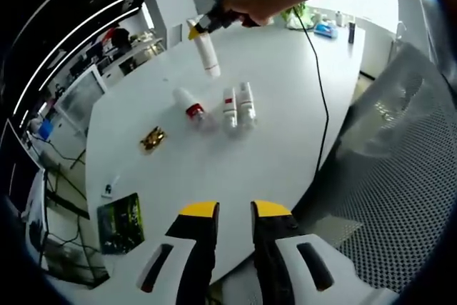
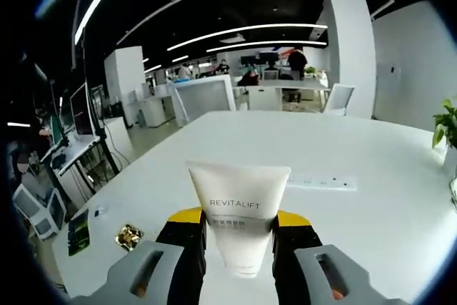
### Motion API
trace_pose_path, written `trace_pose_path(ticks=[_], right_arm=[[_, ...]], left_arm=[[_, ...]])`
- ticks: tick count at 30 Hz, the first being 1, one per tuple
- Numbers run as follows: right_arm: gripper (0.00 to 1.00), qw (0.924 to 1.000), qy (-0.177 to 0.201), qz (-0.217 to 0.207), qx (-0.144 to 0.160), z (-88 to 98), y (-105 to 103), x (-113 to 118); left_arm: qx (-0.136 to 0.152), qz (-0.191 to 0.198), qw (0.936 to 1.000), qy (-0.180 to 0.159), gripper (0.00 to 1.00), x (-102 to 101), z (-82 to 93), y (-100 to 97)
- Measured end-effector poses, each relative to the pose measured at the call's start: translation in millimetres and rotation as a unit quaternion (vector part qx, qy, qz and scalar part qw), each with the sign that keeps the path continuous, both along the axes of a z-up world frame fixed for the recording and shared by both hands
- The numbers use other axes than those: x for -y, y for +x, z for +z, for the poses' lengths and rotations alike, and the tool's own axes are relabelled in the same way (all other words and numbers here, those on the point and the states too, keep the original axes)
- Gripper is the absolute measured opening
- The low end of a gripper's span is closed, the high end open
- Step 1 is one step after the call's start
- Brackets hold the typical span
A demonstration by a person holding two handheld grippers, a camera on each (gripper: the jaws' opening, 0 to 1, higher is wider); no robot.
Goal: Arrange the skincare products in the storage area until every visible bottle or jar stands upright without overlapping.
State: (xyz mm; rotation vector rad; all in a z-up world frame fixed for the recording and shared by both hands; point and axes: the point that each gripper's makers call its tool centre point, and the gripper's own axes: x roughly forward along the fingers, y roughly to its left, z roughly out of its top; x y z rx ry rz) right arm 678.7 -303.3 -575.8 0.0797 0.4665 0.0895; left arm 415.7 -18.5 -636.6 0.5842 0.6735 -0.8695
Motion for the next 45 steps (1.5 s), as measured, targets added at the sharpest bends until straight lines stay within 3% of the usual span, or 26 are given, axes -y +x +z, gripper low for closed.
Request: trace_pose_path(ticks=[8,31,45], right_arm=[[0.3,0.9994,-0.031,-0.008,-0.009,-14.8,9,4],[0.31,0.9954,-0.041,-0.071,0.05,-11.6,18,14],[0.33,0.9961,-0.042,-0.067,0.039,-11.5,16,14]], left_arm=[[-0.003,0.006,0.9999,-0.009,0.21,1,1.3,0.8],[0.001,0.013,0.9999,-0.006,0.2,-2,1.4,3.1],[-0.001,0.011,0.9999,-0.003,0.2,-2,0.4,2.4]])
